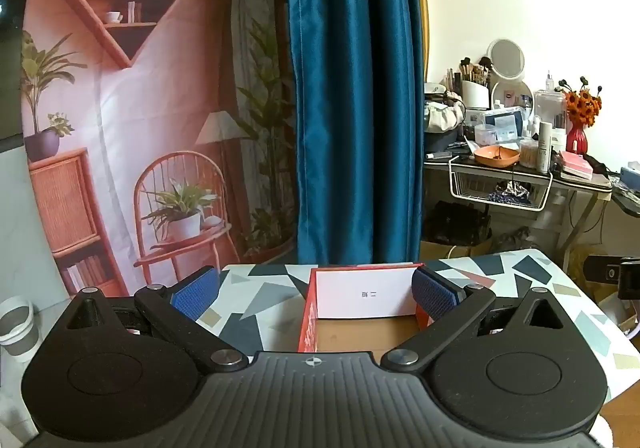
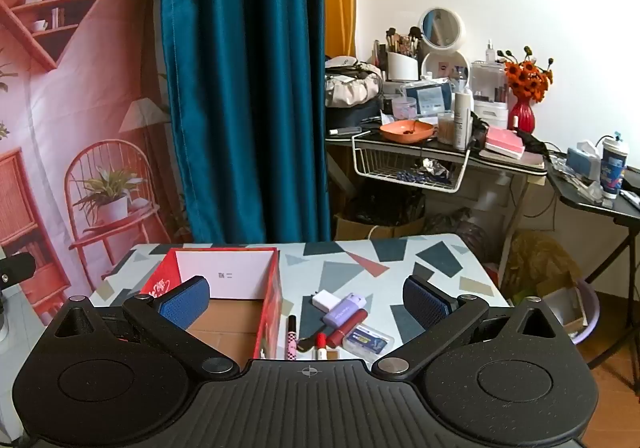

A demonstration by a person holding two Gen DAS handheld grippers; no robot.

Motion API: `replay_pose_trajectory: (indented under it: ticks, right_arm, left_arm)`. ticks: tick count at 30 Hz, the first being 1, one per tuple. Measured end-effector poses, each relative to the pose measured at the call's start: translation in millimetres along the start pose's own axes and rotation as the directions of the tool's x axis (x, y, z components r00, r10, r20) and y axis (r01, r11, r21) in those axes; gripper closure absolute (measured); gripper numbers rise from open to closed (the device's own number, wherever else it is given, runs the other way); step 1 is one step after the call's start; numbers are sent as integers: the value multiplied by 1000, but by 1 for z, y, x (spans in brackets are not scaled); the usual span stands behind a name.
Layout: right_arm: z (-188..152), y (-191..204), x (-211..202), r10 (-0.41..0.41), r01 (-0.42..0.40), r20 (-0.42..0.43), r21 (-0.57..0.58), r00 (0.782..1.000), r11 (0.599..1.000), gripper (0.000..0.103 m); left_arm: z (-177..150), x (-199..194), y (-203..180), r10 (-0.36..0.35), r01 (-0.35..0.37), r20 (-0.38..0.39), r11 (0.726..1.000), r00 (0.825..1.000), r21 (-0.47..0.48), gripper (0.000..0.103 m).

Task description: Organize rigid objects

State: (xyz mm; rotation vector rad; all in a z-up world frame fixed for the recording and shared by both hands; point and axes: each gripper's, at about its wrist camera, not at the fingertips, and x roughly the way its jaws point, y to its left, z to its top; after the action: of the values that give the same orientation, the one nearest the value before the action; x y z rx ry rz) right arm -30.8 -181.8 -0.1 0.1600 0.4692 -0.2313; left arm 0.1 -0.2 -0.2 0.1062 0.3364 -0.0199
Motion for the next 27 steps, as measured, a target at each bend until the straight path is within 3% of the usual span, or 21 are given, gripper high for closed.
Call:
replay_pose_trajectory:
  ticks: [27]
  right_arm:
    - [0,2,-1,-11,11,5,-27,1000,1000,0]
  left_arm:
    - [1,2,-3,8,-8,-20,1000,1000,8,0]
